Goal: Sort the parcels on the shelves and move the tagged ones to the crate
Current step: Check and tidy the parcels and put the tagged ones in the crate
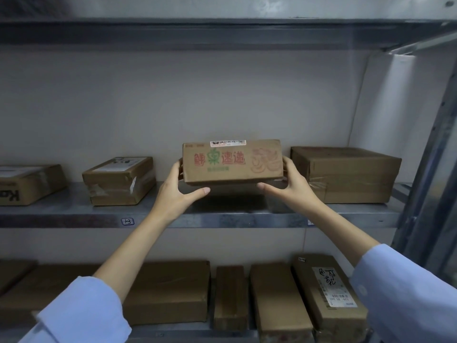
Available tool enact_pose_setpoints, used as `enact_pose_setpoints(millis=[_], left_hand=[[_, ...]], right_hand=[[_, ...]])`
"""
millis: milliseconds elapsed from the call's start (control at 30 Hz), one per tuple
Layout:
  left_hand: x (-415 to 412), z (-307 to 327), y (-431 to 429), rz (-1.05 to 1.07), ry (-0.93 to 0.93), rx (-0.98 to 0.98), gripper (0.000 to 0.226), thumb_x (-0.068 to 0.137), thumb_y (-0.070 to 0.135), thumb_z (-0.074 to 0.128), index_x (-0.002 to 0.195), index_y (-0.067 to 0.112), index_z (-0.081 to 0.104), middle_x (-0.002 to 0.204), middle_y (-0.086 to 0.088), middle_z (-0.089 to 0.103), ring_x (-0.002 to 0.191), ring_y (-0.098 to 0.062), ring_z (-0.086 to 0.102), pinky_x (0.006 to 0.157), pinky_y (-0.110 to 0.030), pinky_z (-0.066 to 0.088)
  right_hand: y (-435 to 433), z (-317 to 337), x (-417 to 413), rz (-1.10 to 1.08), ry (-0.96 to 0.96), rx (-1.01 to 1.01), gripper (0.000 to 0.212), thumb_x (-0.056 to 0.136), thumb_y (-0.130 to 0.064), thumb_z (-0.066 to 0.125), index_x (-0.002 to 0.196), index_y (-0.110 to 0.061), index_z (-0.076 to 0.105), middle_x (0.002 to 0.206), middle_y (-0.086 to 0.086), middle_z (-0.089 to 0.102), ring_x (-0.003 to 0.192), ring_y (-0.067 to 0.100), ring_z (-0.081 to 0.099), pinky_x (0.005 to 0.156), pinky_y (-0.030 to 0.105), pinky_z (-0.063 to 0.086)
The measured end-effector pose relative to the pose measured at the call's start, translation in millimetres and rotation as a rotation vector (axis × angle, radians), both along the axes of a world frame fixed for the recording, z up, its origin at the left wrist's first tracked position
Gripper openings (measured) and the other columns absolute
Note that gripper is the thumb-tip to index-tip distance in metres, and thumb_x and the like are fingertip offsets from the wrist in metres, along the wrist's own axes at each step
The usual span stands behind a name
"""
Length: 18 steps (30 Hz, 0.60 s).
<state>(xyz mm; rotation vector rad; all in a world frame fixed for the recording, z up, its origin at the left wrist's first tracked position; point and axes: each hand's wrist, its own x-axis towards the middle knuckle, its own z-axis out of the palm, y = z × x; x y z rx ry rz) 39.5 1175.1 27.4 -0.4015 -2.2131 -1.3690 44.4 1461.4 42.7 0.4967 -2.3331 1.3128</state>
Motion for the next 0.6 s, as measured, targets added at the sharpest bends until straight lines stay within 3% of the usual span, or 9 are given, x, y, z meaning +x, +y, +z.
enact_pose_setpoints(millis=[133, 300, 467, 600], left_hand=[[0.2, -2.0, -2.1, -0.007, -0.005, 0.036, 0.081, 0.073, 0.03, 0.084, 0.139, 0.027, 0.036, 0.134, 0.013, 0.05, 0.124, -0.005, 0.044, 0.102, -0.026, 0.035], [0.0, -4.7, -7.2, -0.023, -0.036, 0.071, 0.081, 0.069, 0.032, 0.087, 0.131, 0.029, 0.035, 0.14, 0.003, 0.049, 0.132, -0.016, 0.044, 0.111, -0.048, 0.038], [1.5, -5.2, -6.3, -0.002, -0.014, 0.071, 0.105, 0.068, 0.031, 0.088, 0.15, 0.031, 0.023, 0.152, 0.002, 0.038, 0.138, -0.016, 0.039, 0.114, -0.046, 0.036], [-0.1, -5.8, -7.6, -0.008, 0.022, 0.049, 0.104, 0.069, 0.028, 0.088, 0.151, 0.033, 0.024, 0.153, 0.003, 0.035, 0.139, -0.017, 0.039, 0.112, -0.048, 0.037]], right_hand=[[0.3, -0.5, 0.6, -0.015, -0.037, -0.029, 0.086, 0.079, -0.034, 0.08, 0.146, -0.019, 0.028, 0.142, -0.005, 0.048, 0.129, 0.009, 0.046, 0.107, 0.026, 0.037], [0.7, -1.1, 0.0, -0.024, -0.057, -0.081, 0.08, 0.076, -0.032, 0.083, 0.136, -0.014, 0.033, 0.134, 0.0, 0.051, 0.125, 0.015, 0.052, 0.106, 0.033, 0.045], [-3.0, -1.6, -2.3, 0.006, -0.031, -0.063, 0.102, 0.073, -0.027, 0.086, 0.152, -0.018, 0.023, 0.145, -0.003, 0.043, 0.128, 0.012, 0.047, 0.104, 0.027, 0.044], [-4.6, -4.0, -7.5, -0.016, 0.032, -0.013, 0.095, 0.071, -0.029, 0.086, 0.149, -0.02, 0.032, 0.139, -0.005, 0.044, 0.132, 0.015, 0.044, 0.107, 0.034, 0.043]])
